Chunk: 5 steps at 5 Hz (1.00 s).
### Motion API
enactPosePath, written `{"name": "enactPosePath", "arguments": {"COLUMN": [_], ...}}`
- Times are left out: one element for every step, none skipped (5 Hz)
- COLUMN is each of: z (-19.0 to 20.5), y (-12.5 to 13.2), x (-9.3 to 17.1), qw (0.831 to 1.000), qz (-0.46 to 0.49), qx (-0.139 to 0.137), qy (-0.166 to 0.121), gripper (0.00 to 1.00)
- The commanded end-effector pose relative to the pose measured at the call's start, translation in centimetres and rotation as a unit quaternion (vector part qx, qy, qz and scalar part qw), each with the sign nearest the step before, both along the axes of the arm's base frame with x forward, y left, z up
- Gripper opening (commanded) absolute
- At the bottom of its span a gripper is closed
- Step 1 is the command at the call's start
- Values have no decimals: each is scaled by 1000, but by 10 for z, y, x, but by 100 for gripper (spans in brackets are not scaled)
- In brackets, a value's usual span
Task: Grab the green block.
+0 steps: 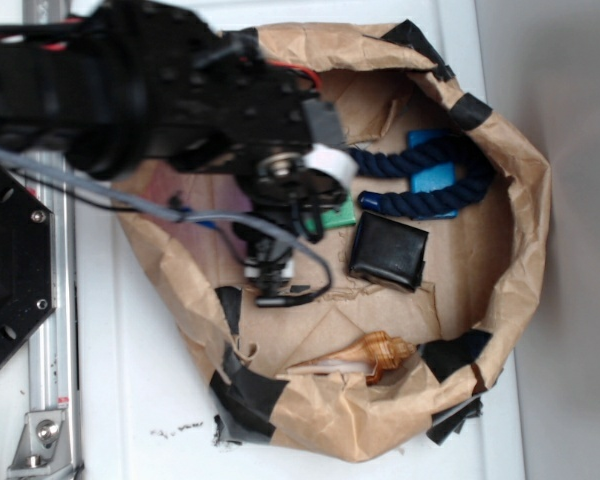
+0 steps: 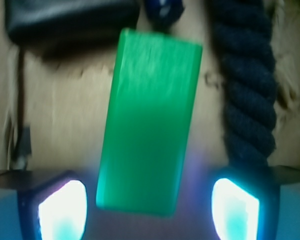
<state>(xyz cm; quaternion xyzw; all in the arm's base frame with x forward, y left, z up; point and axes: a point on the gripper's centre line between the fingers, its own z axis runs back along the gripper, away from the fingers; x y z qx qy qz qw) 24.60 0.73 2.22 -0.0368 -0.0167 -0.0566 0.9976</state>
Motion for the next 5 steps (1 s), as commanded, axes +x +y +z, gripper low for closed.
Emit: {"name": "enactPosePath", "arguments": {"z": [7,6,6,14,45], "y": [-15,-2,3,3,4], "x": [31,39,41,37,37], "qw": [999,999,999,999,999], "qz": [-10,5,9,10,0], "qx": [19,30,31,26,25], "qy": [-29,-32,-33,-33,-39], "gripper": [100,90,0,0,0]}}
